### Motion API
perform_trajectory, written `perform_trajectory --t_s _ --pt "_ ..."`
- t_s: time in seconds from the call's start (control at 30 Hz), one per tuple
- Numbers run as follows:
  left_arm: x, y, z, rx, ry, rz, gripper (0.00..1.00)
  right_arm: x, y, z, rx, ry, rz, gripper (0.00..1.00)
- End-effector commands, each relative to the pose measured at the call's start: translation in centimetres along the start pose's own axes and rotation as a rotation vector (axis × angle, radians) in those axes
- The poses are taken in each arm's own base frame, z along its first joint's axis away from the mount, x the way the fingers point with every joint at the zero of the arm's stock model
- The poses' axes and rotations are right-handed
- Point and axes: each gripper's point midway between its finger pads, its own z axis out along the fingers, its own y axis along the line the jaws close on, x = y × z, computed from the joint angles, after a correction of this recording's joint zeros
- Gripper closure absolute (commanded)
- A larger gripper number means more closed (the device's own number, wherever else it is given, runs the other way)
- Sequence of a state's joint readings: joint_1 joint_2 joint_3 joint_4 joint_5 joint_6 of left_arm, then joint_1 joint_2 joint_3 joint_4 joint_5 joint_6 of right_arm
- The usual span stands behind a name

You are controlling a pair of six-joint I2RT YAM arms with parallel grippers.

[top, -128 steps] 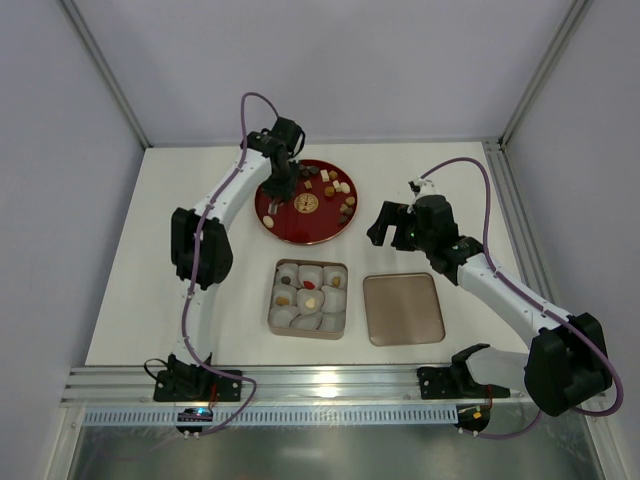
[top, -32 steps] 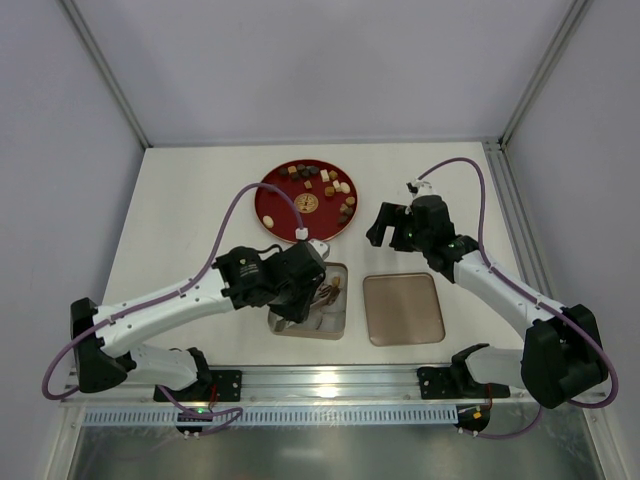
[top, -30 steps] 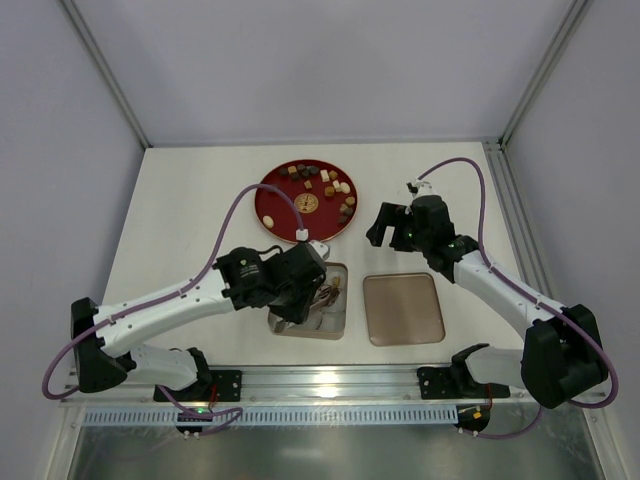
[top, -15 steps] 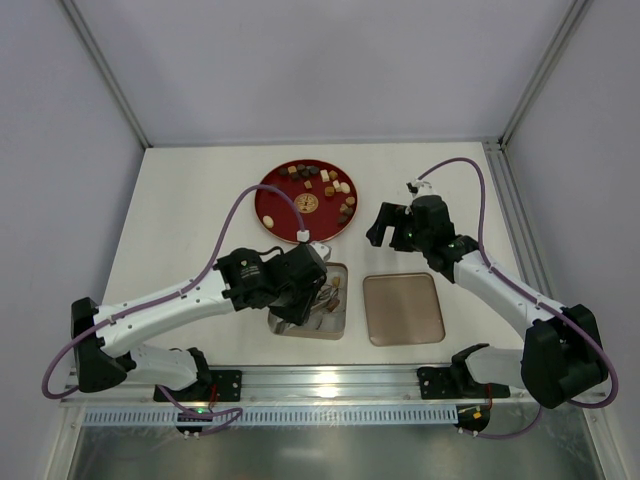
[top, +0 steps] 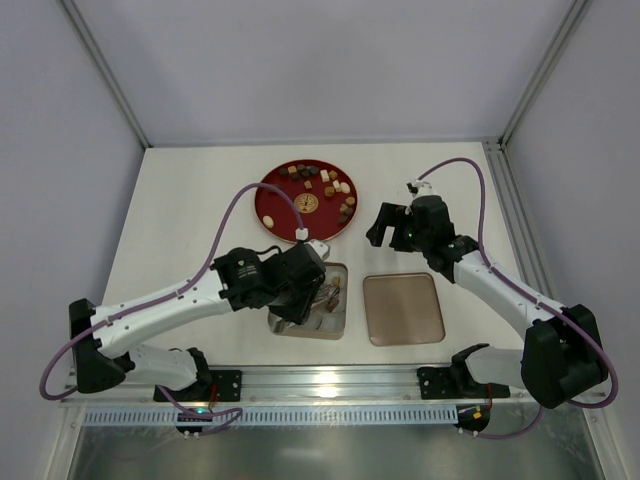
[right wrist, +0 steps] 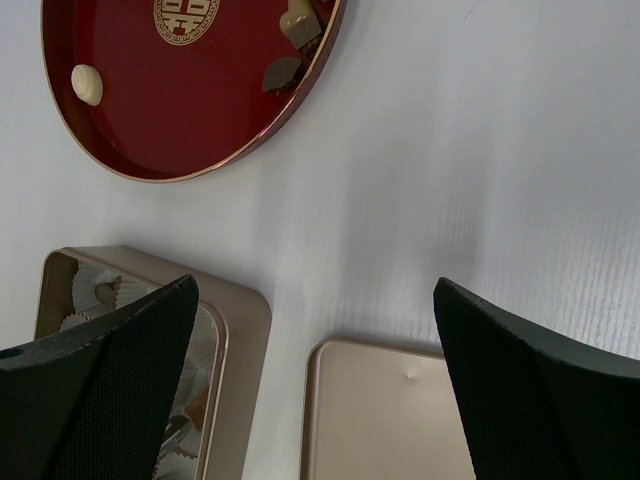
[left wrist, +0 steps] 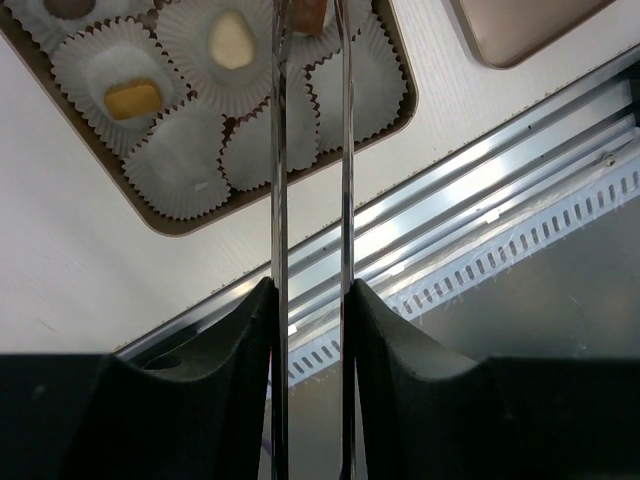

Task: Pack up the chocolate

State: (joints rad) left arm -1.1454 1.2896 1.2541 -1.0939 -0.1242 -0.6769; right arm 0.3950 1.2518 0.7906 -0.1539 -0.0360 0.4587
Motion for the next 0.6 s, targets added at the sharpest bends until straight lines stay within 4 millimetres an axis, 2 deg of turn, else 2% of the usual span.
perform_trajectory --t_s 0.0,0.13,0.27,0.3,0.37,0.4,0.43,0.5,0.53,0.57 --pt "-2.5 -0.6 -2.9 0.042 -0.129 -0.014 0.65 -1.6 0.6 -0.5 -0.022 -0.061 0.005 0.00" --pt "-3.9 0.4 -4.1 0.017 -0.182 -0.041 0.63 -1.6 0.7 -0.5 -0.024 -0.060 0.002 0.00" --pt "-6.0 3.7 -4.7 -0.046 -0.214 -0.103 0.63 -1.6 0.7 -0.5 -0.025 -0.058 -0.006 0.00" --pt "-7.4 5.9 -5.2 -0.081 -0.239 -0.137 0.63 -1.7 0.8 -0.6 -0.028 -0.061 -0.008 0.00" --pt "-9.2 8.4 -5.5 -0.107 -0.270 -0.188 0.62 -1.6 0.8 -0.6 -0.029 -0.056 -0.010 0.00" --pt "-10.3 11.5 -5.7 -0.165 -0.292 -0.260 0.62 -1.7 0.9 -0.6 -0.035 -0.056 -0.015 0.00" --pt "-11.4 13.0 -6.1 -0.190 -0.317 -0.293 0.62 -1.7 1.0 -0.6 -0.036 -0.052 -0.018 0.00" --pt "-13.2 16.1 -5.7 -0.250 -0.338 -0.340 0.62 -1.9 1.2 -0.7 -0.043 -0.050 -0.025 0.00" --pt "-14.0 18.9 -6.2 -0.301 -0.364 -0.400 0.62 -1.9 1.3 -0.8 -0.050 -0.043 -0.026 0.00" --pt "-14.9 20.6 -6.0 -0.325 -0.387 -0.428 0.62 -1.9 1.4 -0.8 -0.055 -0.039 -0.029 0.00"
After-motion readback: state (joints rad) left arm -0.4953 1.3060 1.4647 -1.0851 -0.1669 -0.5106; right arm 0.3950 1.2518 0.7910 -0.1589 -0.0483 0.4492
